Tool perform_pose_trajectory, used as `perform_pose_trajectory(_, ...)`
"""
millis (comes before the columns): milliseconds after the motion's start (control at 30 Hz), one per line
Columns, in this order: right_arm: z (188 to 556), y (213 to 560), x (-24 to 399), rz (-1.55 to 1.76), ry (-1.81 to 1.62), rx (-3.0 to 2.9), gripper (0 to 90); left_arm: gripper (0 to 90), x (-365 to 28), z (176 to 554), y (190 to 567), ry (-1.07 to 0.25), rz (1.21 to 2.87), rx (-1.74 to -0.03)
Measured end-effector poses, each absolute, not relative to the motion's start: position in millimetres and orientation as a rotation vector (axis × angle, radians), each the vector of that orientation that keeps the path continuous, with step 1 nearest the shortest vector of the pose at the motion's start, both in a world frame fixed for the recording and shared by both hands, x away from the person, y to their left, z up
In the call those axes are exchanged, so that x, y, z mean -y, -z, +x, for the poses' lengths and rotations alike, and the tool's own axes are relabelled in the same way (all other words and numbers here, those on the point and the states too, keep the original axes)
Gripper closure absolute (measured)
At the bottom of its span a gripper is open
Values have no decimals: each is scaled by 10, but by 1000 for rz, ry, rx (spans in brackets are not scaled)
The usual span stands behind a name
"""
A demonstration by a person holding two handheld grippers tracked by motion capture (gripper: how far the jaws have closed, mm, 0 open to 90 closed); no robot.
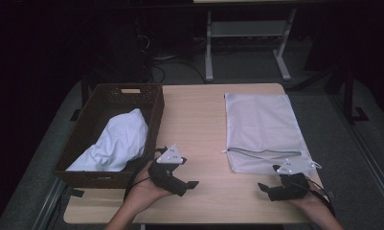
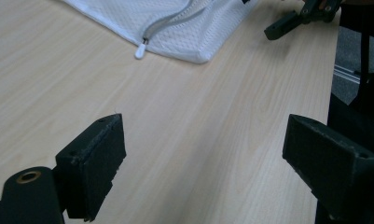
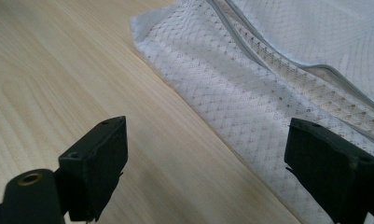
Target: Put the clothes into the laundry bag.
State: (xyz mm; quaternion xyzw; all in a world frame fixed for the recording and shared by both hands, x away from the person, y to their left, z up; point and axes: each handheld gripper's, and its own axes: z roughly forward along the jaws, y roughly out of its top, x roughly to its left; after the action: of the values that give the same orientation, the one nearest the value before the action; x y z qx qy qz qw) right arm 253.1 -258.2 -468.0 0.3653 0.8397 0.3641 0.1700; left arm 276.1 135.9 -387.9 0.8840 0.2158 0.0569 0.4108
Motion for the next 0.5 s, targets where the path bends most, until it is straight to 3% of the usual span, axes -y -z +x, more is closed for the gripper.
perform_pose_trajectory(500, 2533, 4671, 2591, 1042, -1024, -2379, 129, 132, -1563, 3047, 3548, -202, 2277, -579)
